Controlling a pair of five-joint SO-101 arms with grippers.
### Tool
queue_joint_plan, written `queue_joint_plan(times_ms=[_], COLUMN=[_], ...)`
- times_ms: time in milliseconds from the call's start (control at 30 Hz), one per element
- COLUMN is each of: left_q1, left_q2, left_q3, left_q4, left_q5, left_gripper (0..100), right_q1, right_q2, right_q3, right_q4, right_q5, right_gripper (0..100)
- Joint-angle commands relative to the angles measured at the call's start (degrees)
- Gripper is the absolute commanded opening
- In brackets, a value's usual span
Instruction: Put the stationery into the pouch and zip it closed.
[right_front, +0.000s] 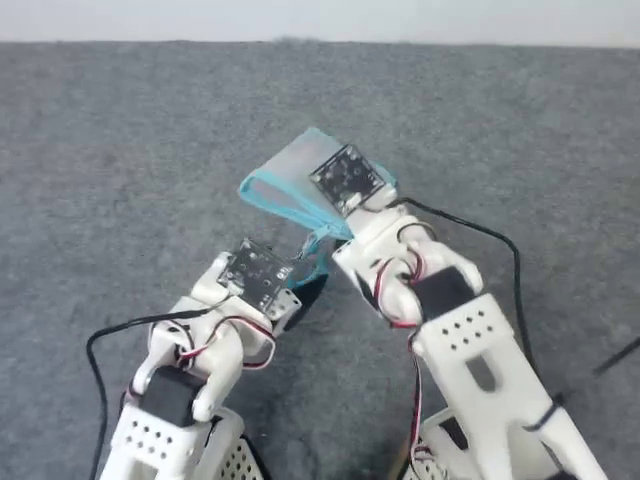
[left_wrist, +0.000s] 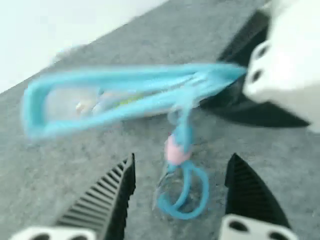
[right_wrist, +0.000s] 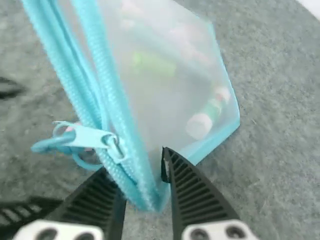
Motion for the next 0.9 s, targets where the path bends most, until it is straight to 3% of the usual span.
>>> queue_joint_plan(times_ms=[0,267,400,567,867], left_q1=[1.4,-3.1,-2.8,-3.3,-13.1], left_q2=[3.7,10.7,12.0,10.0,4.0], left_q3=[-0.7,-0.7,-0.7,-0.7,-1.0], left_q4=[-3.4,-13.7,-15.6,-15.1,-10.5], left_q5=[2.2,5.9,6.3,6.1,6.3], left_gripper=[28,27,17,1,1], right_q1=[-2.0,-2.0,-1.7,-1.3,1.8], right_q2=[-6.4,-7.8,-7.7,-7.7,-7.7], right_q3=[0.4,1.8,4.0,4.8,4.8], right_q4=[2.2,2.8,0.5,-0.7,-0.7], right_q5=[-0.8,-0.4,-0.4,-0.3,-0.3], right_gripper=[0.6,0.6,0.6,0.6,0.6])
